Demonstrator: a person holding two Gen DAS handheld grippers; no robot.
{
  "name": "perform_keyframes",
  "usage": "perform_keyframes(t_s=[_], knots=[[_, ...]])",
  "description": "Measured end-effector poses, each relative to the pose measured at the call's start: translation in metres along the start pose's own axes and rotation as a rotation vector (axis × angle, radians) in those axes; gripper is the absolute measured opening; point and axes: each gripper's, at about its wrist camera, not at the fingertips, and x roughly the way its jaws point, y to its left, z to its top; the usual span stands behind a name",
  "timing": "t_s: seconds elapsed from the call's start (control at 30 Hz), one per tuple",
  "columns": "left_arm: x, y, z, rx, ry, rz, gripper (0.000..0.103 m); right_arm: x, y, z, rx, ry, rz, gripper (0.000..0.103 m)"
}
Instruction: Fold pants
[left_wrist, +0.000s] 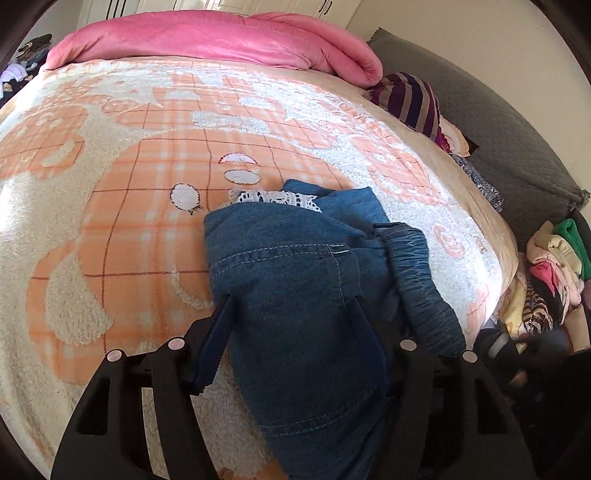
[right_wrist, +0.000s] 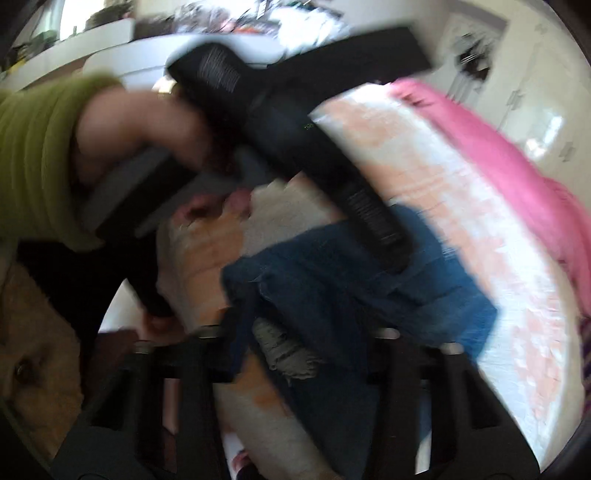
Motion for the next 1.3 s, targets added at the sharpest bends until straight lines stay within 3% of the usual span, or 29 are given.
perform_keyframes(t_s=[0.13,0.3,0.47,0.77,0.83,0.9,1.03,1.13,1.3], knots=[[0.003,0.002,-0.001,-0.006,0.003,0.002,0.064,-0.008,0.003,-0.016,0.003,-0.001,0.112,0.009],[0.005,-0.001,-0.003,-0.003,-0.014,0.019,0.068,0.003,-0.004,-0.028,0.083,0.007,0.128,0.01],[-0.002,-0.008,-0.007,0.015,-0.029,0.032,0.068,-0.024,-0.012,-0.03,0.188,-0.064,0.166,0.029],[-0.016,-0.018,-0.011,0.034,-0.059,0.036,0.073,-0.083,-0.037,-0.034,0.323,-0.208,0.065,0.051],[-0.019,-0.02,-0.012,0.041,-0.066,0.042,0.073,-0.092,-0.05,-0.036,0.399,-0.235,0.021,0.059],[-0.022,-0.022,-0.013,0.051,-0.072,0.05,0.075,-0.096,-0.066,-0.043,0.486,-0.25,-0.005,0.061],[-0.026,-0.024,-0.017,0.067,-0.086,0.088,0.08,-0.085,-0.104,-0.064,0.692,-0.187,-0.115,0.062],[-0.025,-0.021,-0.019,0.069,-0.087,0.113,0.081,-0.072,-0.125,-0.078,0.798,-0.142,-0.135,0.062],[-0.025,-0.016,-0.022,0.053,-0.084,0.125,0.084,-0.054,-0.122,-0.09,0.832,-0.1,-0.189,0.072]])
